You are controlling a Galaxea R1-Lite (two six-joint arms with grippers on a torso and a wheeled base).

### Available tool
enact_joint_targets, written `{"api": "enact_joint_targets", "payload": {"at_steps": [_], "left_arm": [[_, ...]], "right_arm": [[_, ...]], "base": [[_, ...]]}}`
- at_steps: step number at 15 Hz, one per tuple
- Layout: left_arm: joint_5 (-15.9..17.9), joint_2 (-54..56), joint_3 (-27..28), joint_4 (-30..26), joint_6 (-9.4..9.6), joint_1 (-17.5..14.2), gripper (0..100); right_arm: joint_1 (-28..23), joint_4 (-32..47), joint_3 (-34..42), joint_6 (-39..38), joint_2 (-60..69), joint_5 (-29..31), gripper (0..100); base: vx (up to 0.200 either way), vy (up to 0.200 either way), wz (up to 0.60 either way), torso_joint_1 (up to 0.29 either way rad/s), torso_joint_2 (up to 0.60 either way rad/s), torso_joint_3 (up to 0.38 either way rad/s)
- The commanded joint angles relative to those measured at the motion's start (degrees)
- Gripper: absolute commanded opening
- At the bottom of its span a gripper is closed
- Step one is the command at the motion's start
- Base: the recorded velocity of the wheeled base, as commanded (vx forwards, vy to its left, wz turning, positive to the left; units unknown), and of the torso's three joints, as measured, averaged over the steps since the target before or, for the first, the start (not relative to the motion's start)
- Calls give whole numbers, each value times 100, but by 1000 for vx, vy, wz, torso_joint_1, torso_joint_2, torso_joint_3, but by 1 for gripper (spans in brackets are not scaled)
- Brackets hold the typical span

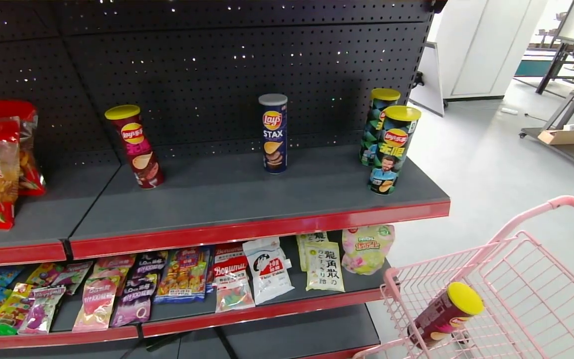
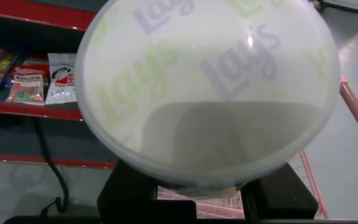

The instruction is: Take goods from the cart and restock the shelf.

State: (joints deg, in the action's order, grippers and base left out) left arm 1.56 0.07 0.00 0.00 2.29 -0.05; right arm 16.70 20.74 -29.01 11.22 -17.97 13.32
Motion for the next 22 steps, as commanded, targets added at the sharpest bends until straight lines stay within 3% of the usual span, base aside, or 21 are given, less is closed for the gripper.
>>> {"api": "enact_joint_targets", "payload": {"at_steps": [1,8,22], "left_arm": [[2,-7,0,0,-1,-4,100],[2,-7,0,0,-1,-4,100],[81,-359,9,9,17,22,100]], "right_arm": [[96,18,194,3,821,-93,0],[79,9,458,-5,1270,-58,0],[132,-166,862,-40,1797,-111,0]], "base": [[0,0,0,0,0,0],[200,0,0,2,5,3],[0,0,0,0,0,0]]}}
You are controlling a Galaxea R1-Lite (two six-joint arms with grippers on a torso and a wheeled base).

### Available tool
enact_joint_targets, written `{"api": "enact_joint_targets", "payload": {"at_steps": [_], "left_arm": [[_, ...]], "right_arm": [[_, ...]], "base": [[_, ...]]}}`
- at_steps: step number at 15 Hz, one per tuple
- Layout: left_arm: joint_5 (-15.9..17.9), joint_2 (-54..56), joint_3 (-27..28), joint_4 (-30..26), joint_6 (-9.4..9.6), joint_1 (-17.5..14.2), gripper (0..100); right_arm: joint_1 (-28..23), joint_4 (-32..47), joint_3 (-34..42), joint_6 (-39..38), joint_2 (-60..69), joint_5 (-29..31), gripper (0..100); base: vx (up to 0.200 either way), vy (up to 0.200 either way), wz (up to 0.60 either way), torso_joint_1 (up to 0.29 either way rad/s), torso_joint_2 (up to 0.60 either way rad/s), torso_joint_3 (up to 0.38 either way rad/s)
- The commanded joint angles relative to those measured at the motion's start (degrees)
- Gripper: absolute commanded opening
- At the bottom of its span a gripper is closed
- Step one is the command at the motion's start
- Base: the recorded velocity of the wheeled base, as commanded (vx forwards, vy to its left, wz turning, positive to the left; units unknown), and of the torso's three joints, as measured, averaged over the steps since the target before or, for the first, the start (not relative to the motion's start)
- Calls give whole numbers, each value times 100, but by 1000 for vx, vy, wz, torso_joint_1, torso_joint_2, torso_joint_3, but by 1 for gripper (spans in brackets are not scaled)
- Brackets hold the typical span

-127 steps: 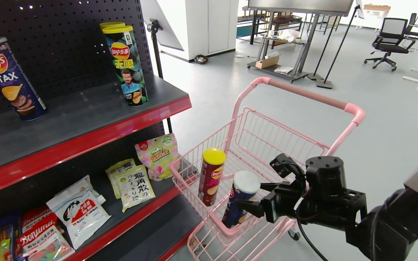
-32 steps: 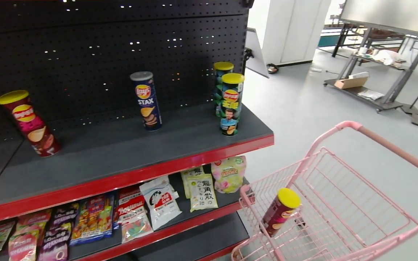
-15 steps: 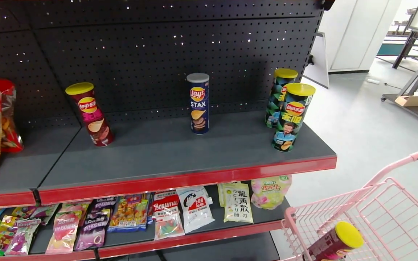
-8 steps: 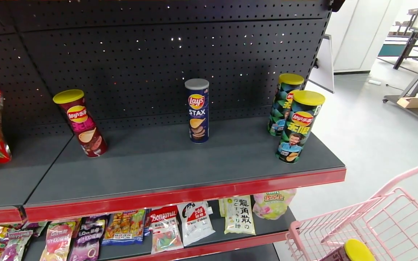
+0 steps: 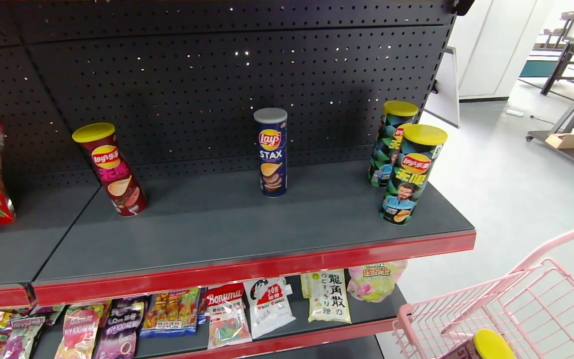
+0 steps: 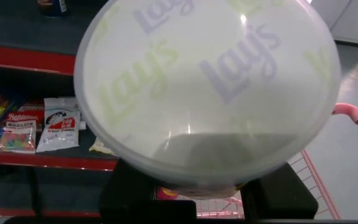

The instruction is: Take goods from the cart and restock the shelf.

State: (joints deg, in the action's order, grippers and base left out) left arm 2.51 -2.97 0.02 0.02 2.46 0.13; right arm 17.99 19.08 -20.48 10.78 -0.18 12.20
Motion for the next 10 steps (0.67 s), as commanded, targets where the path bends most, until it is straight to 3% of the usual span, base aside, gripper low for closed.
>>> {"api": "enact_joint_targets", "payload": {"at_steps": [1,2,3,4,5,7,9,10], "left_arm": [[355,-1179,1237,-38,-123,39,100],[672,-2146,1966,-11,-457,66,100],[848,-2603,2186,33,-440,83,100],[1225,-3385,2388,244,9,136,100],[1533,-3992,2590,499,316,215,100],[1788,-5380,3320,929,457,347,100],[1955,-6330,3496,1333,448,716,100],[2210,-6962,3540,1764,457,945,100]], "right_arm": [[11,-80,0,-49,-245,10,0],[2,-124,18,-137,-439,1,0],[2,-132,53,-172,-527,1,0],[-6,-132,132,-304,-641,37,0],[-6,-132,237,-392,-676,45,0],[2,-141,431,-383,-676,19,0],[2,-203,475,-418,-641,1,0],[2,-212,457,-436,-658,19,0]], "base": [[0,0,0,0,0,0],[0,0,0,0,0,0],[0,0,0,0,0,0],[0,0,0,0,0,0],[0,0,0,0,0,0],[0,0,0,0,0,0],[0,0,0,0,0,0],[0,0,0,0,0,0]]}}
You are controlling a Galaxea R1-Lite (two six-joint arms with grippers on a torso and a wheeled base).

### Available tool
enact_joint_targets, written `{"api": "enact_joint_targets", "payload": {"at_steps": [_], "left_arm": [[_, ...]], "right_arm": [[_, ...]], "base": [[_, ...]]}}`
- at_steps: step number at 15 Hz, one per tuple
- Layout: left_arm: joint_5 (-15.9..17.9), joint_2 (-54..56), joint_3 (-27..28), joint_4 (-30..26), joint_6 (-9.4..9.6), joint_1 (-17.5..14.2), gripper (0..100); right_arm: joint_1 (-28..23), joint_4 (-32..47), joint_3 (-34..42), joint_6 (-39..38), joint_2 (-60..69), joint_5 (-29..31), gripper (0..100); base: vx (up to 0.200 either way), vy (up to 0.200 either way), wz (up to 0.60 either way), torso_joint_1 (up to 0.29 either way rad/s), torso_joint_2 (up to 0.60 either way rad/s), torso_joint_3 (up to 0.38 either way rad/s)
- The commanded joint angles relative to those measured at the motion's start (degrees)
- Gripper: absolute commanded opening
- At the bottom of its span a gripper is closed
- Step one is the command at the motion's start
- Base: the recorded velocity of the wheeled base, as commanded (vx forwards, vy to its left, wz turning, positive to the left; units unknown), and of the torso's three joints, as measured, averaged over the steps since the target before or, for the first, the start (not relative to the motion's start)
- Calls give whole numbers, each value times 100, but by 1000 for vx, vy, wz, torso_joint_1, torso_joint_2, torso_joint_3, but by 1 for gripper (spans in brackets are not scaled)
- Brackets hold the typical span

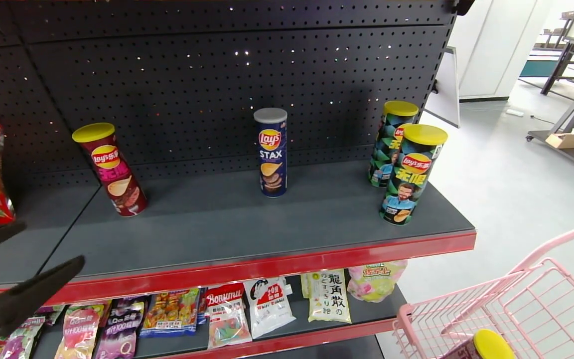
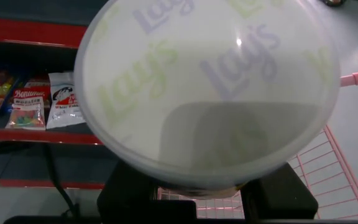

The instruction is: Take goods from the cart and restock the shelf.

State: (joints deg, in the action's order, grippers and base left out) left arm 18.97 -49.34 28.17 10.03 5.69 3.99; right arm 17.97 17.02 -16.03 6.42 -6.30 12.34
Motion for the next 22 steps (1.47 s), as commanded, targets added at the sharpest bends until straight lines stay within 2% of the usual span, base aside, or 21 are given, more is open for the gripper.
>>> {"api": "enact_joint_targets", "payload": {"at_steps": [1,2,3,4,5,7,10,12,14,16,18,20,22], "left_arm": [[696,-2731,813,1106,134,709,100],[845,-3565,1103,1818,143,858,100],[907,-4075,1322,2249,151,902,100],[995,-4471,1516,2521,266,911,100],[1179,-4787,1735,2609,450,911,100],[1469,-5077,1990,2627,547,911,100],[1522,-5754,2693,2758,696,1016,100],[1417,-6132,3168,2890,1022,1016,100],[1390,-6308,3370,2908,1030,1025,100],[1355,-6475,3625,2969,960,1016,100],[1338,-6589,3862,2987,775,1034,100],[1285,-6826,4188,3101,723,1034,100],[1267,-6905,4372,3154,450,1122,100]], "right_arm": [[5,-6,-32,-1,-82,-12,0],[5,-14,-111,8,-231,-12,0],[5,-14,-137,-1,-319,-3,0],[5,-14,-146,-10,-345,-12,0],[5,-14,-155,-10,-337,-12,0],[5,-14,-190,-27,-319,14,0],[5,-14,-225,-62,-345,23,0],[-4,-6,-199,-71,-345,23,0],[-4,-6,-216,-71,-354,23,0],[-4,-6,-216,-71,-337,32,0],[-4,-14,-225,-62,-354,32,0],[-4,-6,-234,-62,-345,41,0],[-4,-14,-234,-62,-345,41,0]], "base": [[0,0,0,0,0,0],[0,0,0,0,0,0],[0,0,0,0,0,0],[0,0,0,0,0,0],[0,0,0,0,0,0],[0,0,0,0,0,0],[0,0,0,0,0,0],[0,0,0,0,0,0],[0,0,0,0,0,0],[0,0,0,0,0,0],[0,0,0,0,0,0],[0,0,0,0,0,0],[0,0,0,0,0,0]]}}
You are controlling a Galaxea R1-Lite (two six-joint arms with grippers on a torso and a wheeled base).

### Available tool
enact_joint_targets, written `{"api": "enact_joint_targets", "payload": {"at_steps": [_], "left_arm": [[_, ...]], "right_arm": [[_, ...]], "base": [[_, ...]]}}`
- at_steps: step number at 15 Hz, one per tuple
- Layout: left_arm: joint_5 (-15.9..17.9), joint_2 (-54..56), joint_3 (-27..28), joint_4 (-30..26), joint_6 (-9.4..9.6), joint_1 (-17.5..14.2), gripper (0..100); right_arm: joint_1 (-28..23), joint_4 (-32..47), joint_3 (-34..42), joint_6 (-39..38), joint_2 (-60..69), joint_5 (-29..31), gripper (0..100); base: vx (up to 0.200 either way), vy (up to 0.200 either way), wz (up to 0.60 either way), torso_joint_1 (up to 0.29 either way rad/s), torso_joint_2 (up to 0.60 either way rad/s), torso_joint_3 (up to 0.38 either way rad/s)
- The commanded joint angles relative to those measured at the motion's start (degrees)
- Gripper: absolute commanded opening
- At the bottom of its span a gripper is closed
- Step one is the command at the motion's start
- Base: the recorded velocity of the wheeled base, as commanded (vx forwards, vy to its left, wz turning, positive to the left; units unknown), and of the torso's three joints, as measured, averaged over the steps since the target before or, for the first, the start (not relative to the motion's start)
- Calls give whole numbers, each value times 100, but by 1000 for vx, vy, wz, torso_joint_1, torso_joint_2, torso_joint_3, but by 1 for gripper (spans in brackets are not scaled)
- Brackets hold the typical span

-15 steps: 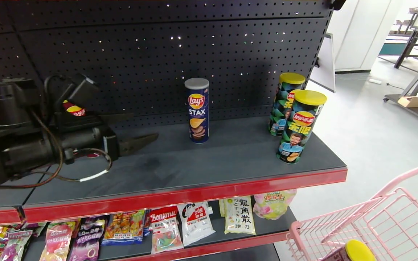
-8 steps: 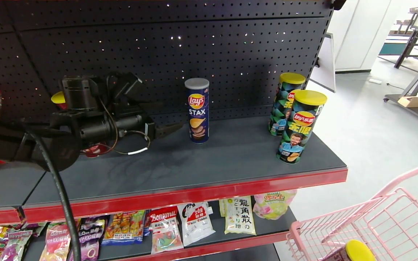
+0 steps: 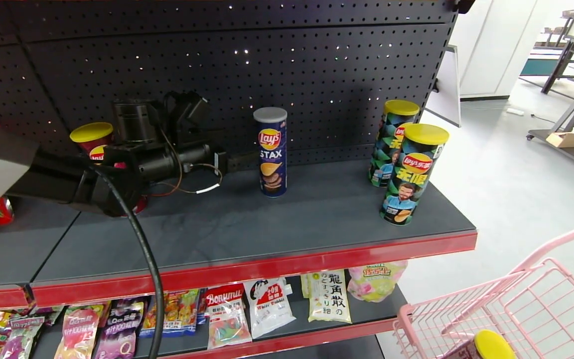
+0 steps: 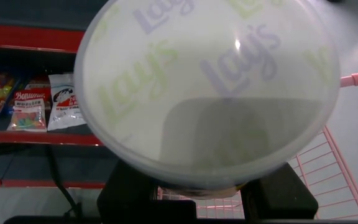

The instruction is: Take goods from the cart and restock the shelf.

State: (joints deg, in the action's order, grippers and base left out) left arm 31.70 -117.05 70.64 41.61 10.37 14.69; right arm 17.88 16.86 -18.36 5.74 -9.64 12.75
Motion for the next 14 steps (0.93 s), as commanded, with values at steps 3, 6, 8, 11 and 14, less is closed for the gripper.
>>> {"api": "enact_joint_targets", "payload": {"at_steps": [3,6,8,11,14], "left_arm": [[-14,-362,397,93,-106,104,100],[-85,-564,600,190,-106,122,100],[-102,-670,696,190,-106,122,100],[-243,-881,1065,181,-123,122,100],[-269,-1021,1250,155,-150,157,100]], "right_arm": [[-4,10,-36,6,-29,-1,0],[-4,10,-36,6,-29,-1,0],[-13,10,-27,6,-29,8,0],[-4,10,-27,6,-20,-1,0],[-4,10,-27,6,-20,8,0]], "base": [[0,0,0,0,0,0],[0,0,0,0,0,0],[0,0,0,0,0,0],[0,0,0,0,0,0],[0,0,0,0,0,0]]}}
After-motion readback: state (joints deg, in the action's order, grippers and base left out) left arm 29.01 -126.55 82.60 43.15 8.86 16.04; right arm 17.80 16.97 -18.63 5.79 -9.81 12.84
